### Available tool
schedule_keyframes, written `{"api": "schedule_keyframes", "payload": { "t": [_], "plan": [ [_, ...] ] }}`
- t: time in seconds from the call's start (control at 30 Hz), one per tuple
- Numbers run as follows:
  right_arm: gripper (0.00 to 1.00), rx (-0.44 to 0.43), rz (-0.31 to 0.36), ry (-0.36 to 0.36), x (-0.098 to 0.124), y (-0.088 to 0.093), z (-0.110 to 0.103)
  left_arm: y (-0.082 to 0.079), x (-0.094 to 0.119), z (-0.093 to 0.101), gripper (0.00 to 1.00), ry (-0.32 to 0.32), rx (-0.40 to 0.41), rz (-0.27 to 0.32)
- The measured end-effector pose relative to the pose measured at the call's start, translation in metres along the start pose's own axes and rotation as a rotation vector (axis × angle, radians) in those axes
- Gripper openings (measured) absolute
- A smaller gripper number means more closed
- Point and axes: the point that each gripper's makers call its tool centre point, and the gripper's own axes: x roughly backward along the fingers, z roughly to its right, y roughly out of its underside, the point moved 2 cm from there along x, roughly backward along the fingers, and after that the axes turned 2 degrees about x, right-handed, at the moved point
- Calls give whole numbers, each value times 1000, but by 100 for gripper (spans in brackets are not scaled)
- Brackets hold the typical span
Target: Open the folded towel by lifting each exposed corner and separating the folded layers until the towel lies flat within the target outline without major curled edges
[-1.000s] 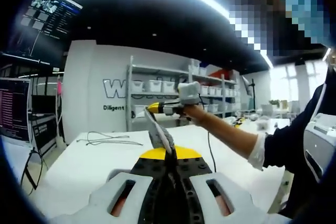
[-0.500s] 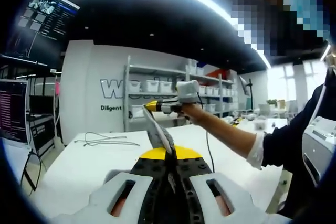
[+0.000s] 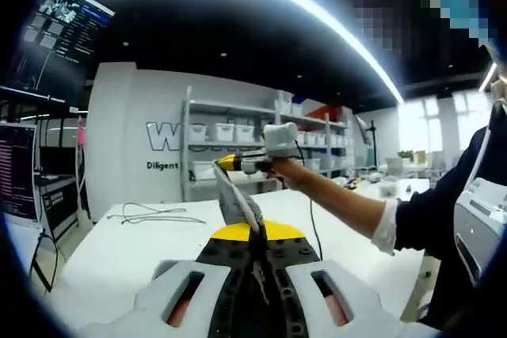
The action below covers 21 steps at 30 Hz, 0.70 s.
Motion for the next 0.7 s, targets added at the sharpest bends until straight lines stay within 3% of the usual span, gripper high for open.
{"api": "schedule_keyframes", "payload": {
  "t": [0.37, 0.7],
  "plan": [
    [0, 7, -1, 5, 2, -1, 6, -5, -2, 8, 2, 21, -14, 3],
    [0, 11, -20, 33, 19, 2, 12, -8, -8, 16, 2, 54, -20, 13]
  ]
}}
